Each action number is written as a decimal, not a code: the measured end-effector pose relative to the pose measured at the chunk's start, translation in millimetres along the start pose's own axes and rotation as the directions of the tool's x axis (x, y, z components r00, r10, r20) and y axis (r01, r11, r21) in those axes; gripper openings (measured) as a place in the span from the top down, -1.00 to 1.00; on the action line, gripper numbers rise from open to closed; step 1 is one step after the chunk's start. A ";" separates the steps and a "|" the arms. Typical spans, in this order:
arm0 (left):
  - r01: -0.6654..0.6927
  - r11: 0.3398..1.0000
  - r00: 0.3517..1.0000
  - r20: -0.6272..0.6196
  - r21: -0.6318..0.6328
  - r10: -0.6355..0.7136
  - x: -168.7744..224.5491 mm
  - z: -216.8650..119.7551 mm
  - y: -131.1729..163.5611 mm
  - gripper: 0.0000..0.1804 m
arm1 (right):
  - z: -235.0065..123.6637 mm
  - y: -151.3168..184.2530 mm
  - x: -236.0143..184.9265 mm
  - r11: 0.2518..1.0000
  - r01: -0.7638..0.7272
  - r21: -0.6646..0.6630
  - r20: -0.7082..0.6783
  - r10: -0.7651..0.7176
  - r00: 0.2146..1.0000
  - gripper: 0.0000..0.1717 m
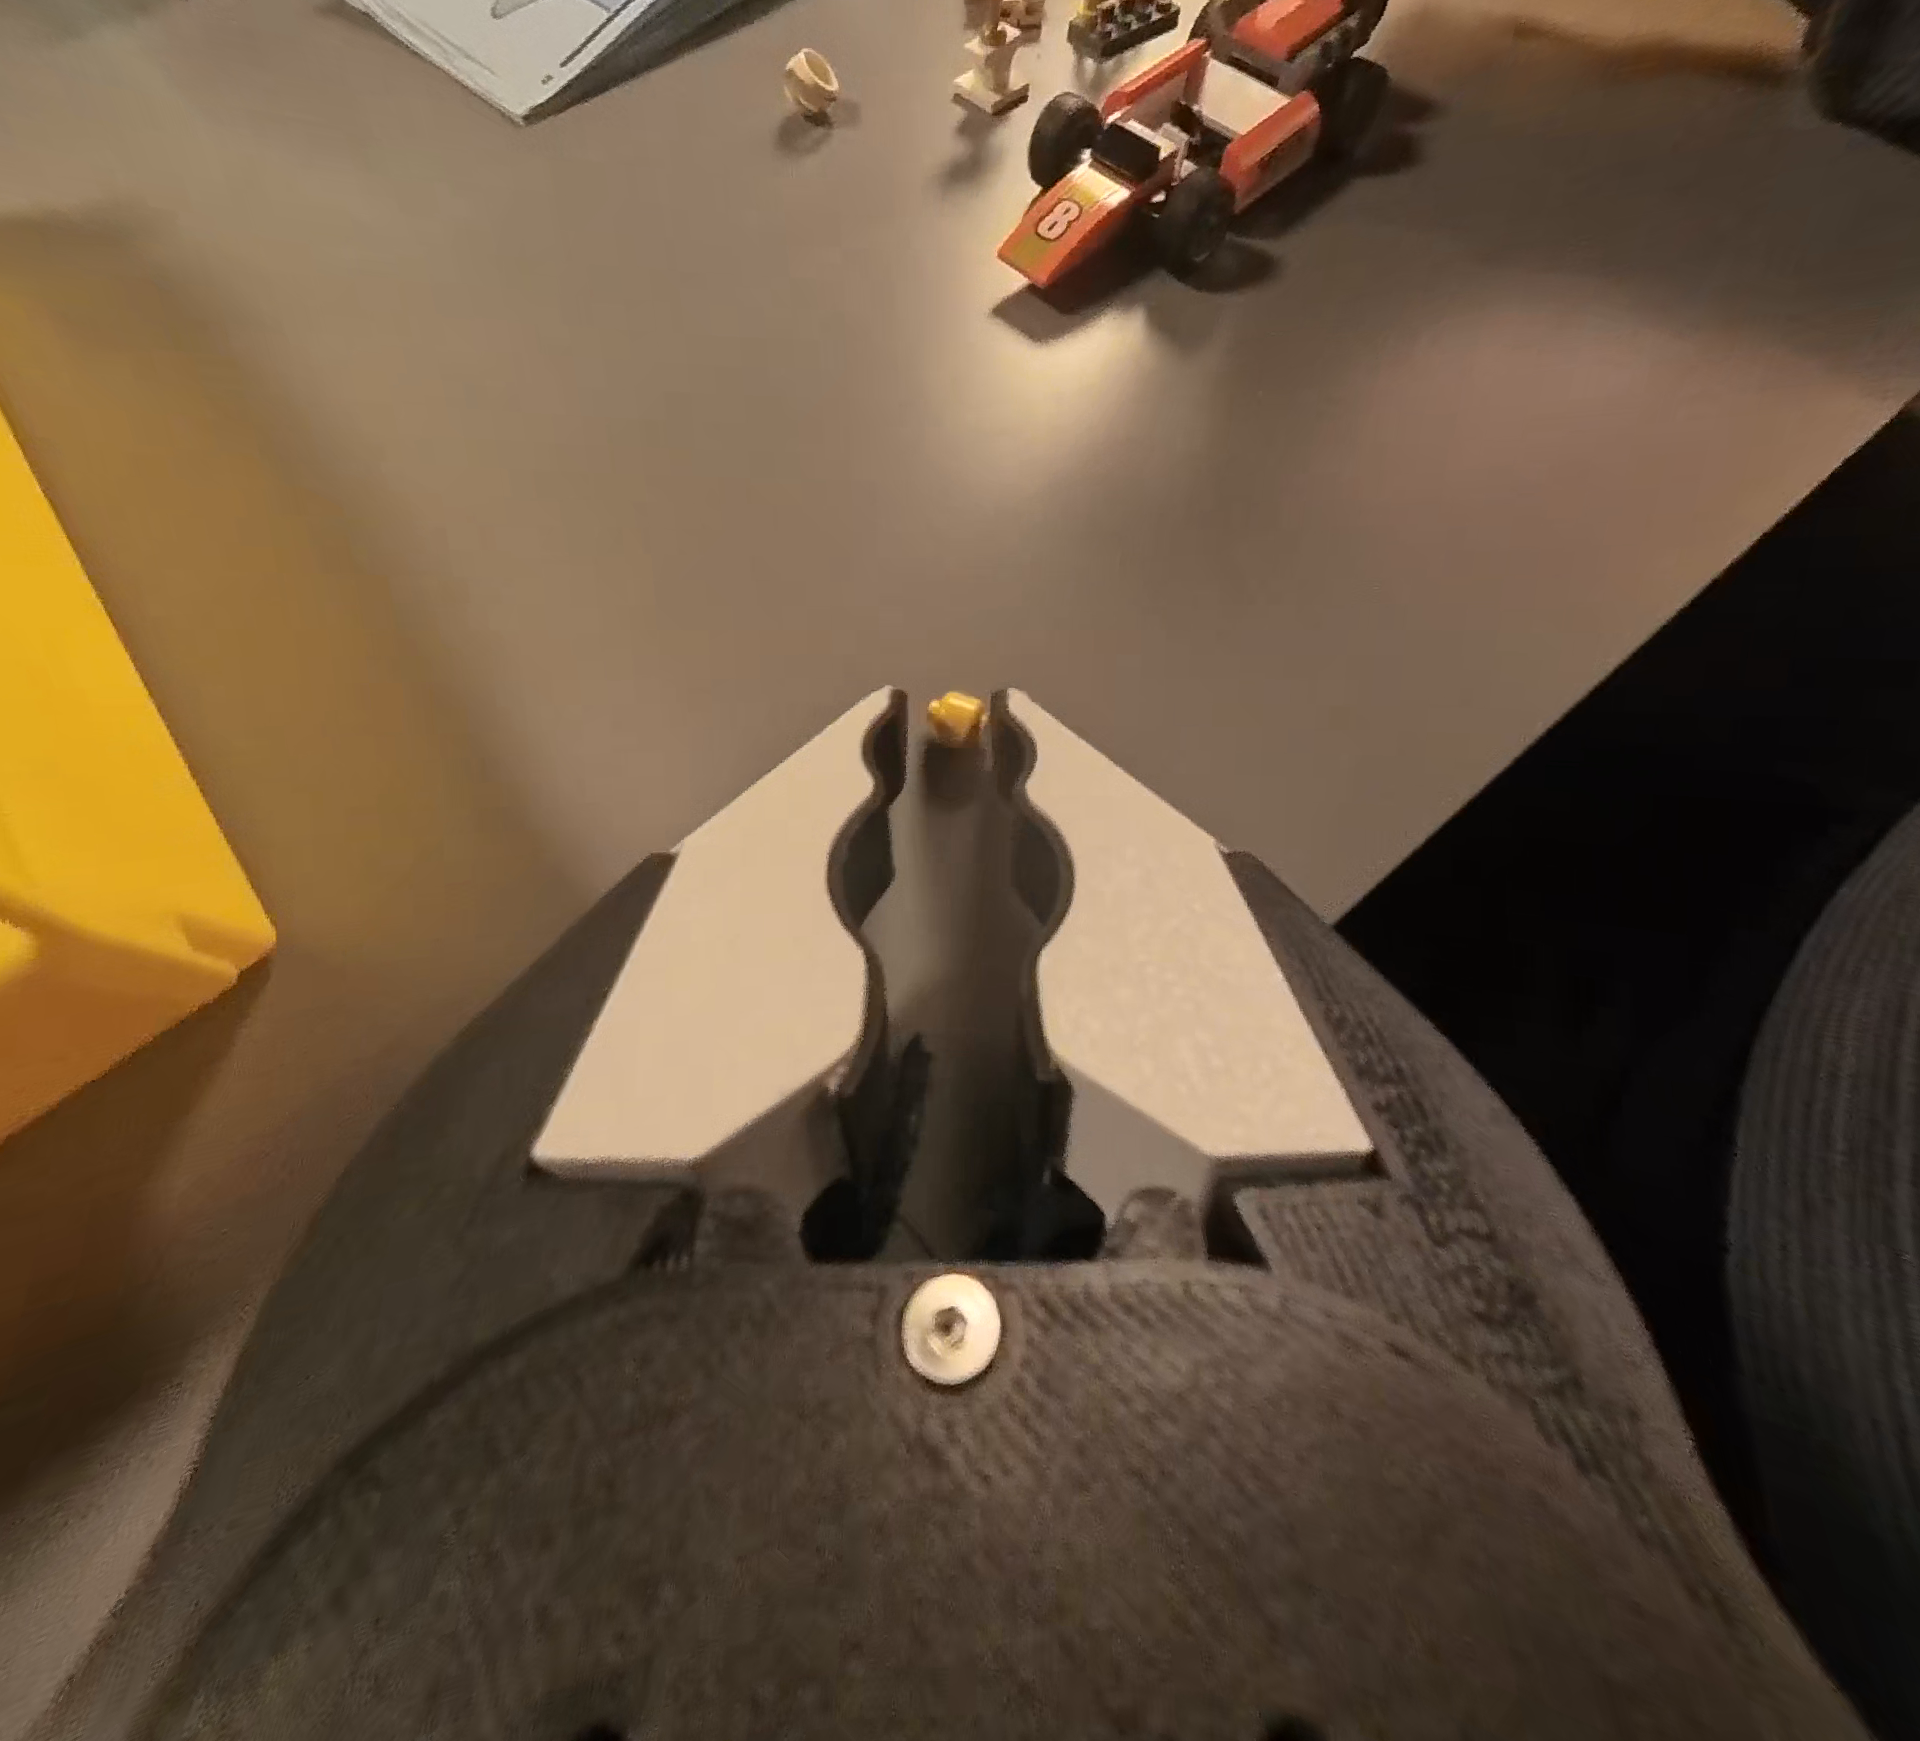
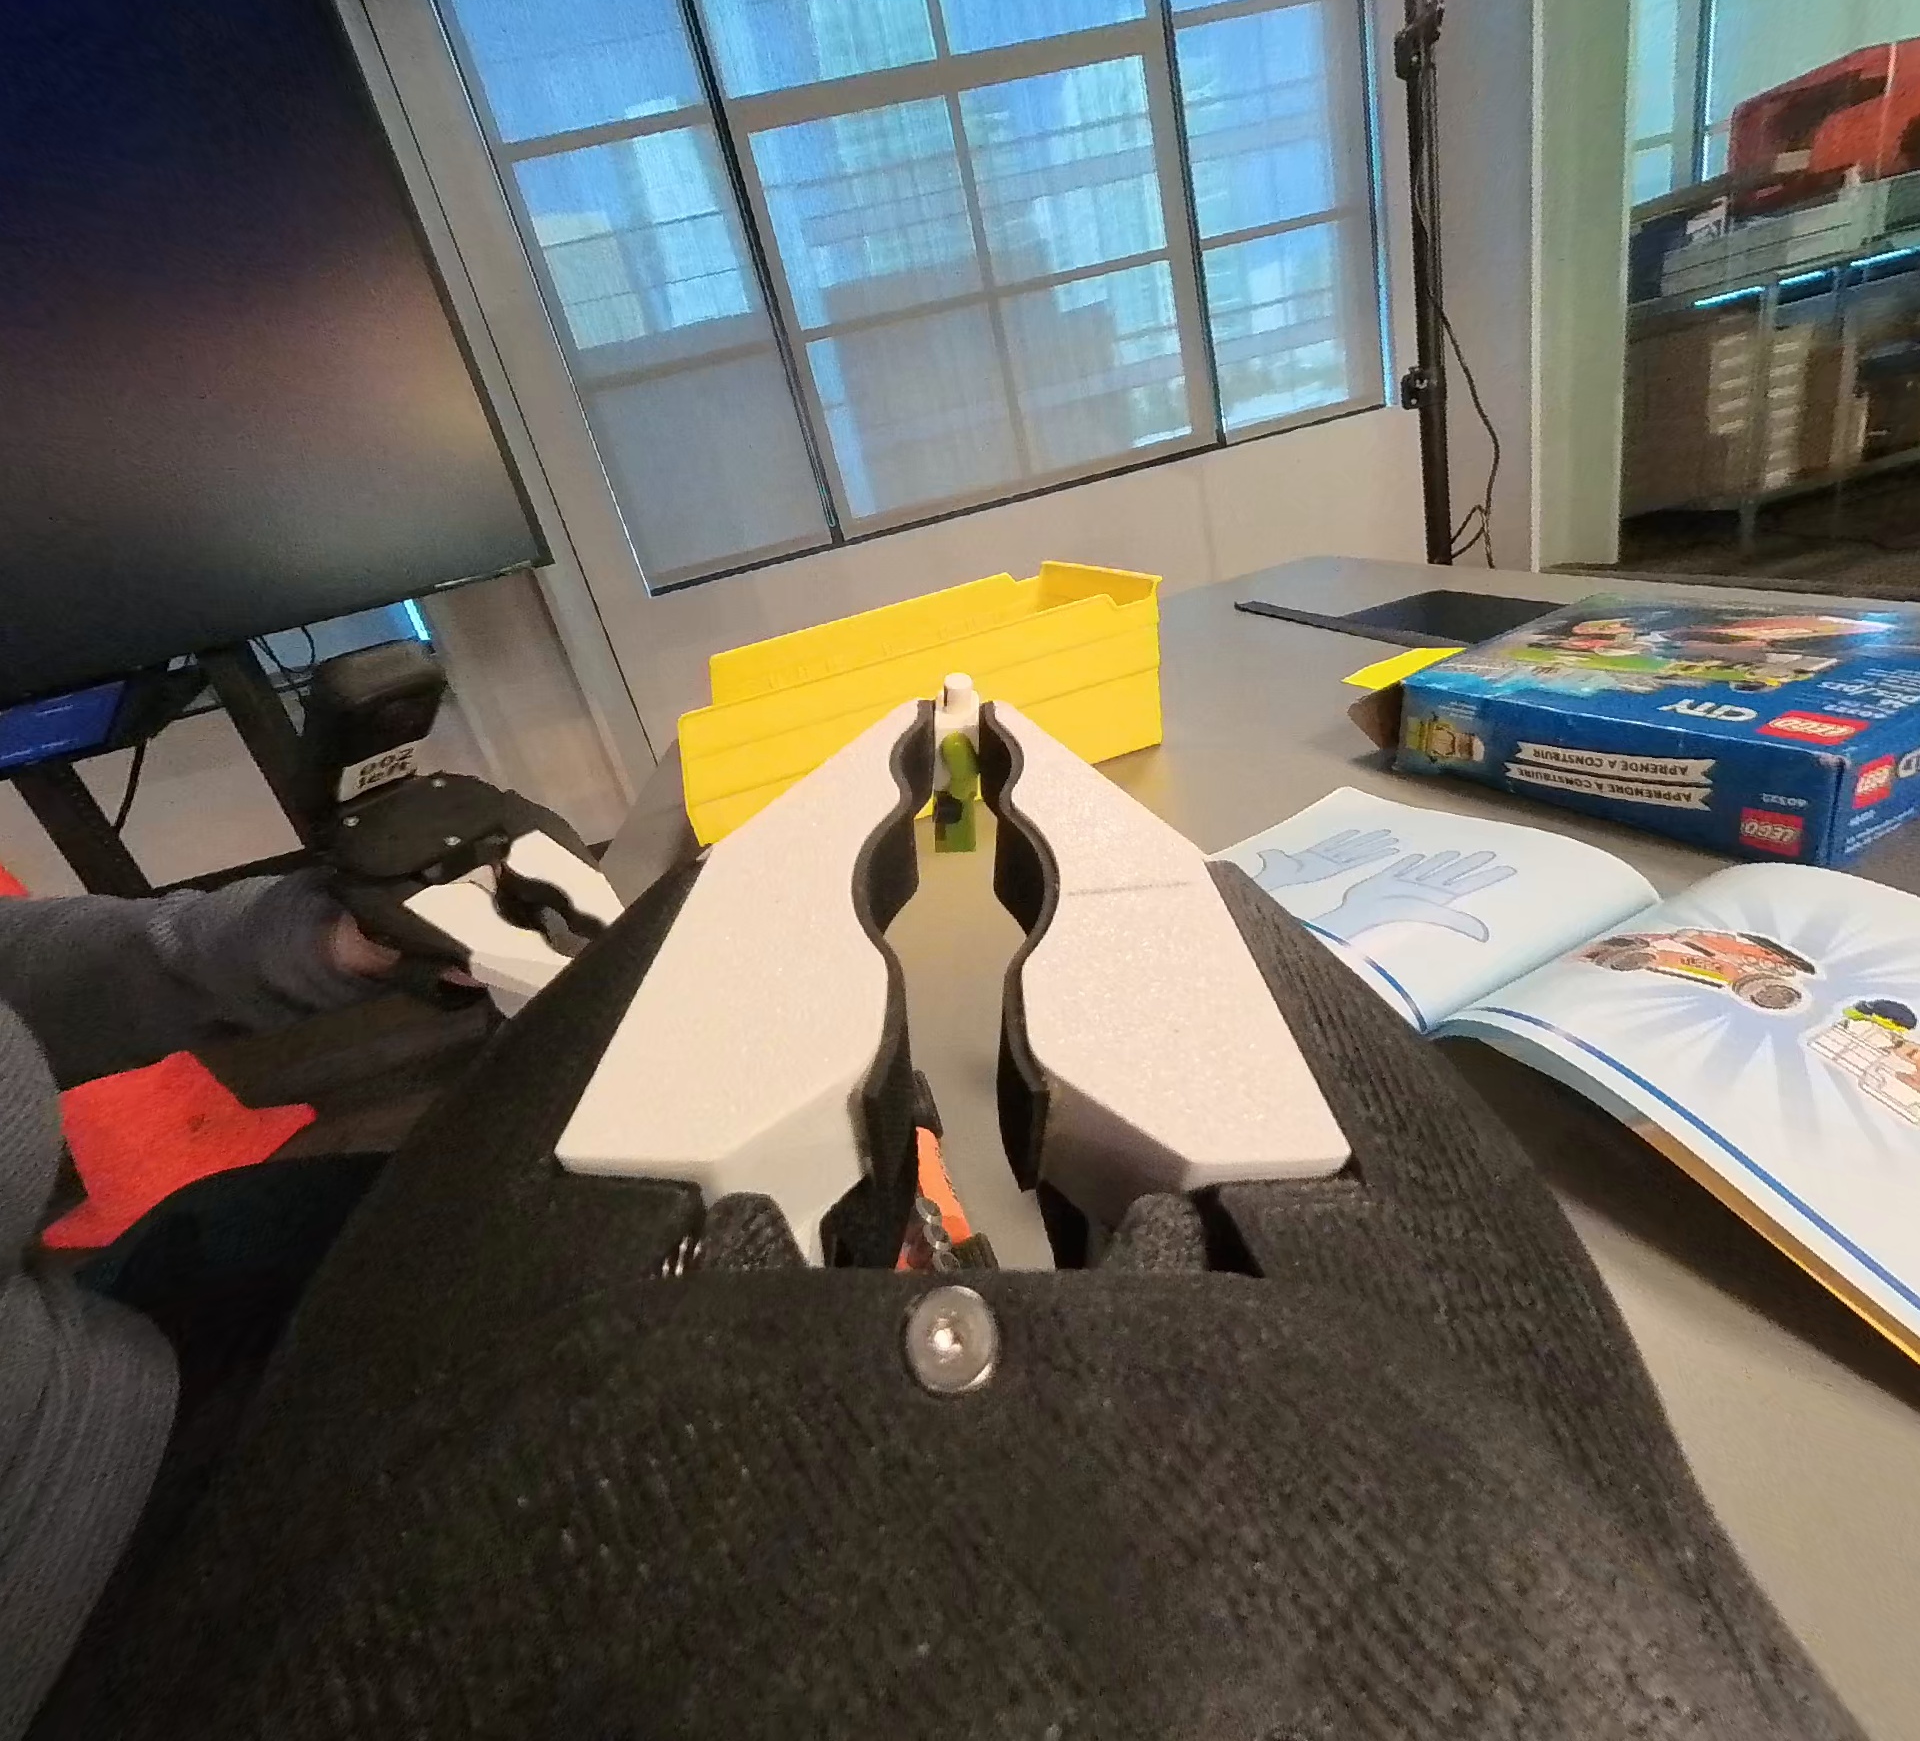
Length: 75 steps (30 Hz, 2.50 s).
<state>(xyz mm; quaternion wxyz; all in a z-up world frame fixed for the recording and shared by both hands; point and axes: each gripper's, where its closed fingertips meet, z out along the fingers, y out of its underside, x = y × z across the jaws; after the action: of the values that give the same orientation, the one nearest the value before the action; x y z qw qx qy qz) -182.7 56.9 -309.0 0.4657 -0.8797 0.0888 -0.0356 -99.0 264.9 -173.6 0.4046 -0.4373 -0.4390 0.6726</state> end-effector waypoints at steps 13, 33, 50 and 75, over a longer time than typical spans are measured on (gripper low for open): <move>-0.207 0.951 0.944 0.300 0.228 0.134 -83.4 -67.8 -114.8 1.00 | -1.6 -2.2 1.3 1.000 -0.010 0.010 0.003 0.010 1.000 0.93; -0.384 0.775 0.688 0.715 0.502 -0.122 -102.5 -115.6 -57.7 0.96 | -9.5 -18.6 5.5 0.981 0.187 0.059 -0.139 -0.177 0.974 0.93; -0.691 0.714 0.478 0.813 0.114 0.333 -68.0 -32.1 -84.6 1.00 | -66.3 74.7 90.4 0.808 -0.038 -0.588 -0.443 -0.283 0.851 0.92; -0.668 0.740 0.449 0.836 0.080 0.315 -81.6 -32.4 -84.2 1.00 | 47.2 5.8 -42.2 0.840 0.519 -0.155 -0.314 -0.540 0.781 0.43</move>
<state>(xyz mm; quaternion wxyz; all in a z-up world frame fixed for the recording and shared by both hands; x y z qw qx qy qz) -257.2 92.3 -219.6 0.6135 -0.6210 0.1261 0.4713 -132.2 212.9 -158.3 0.6344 -0.4192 -0.4861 0.4307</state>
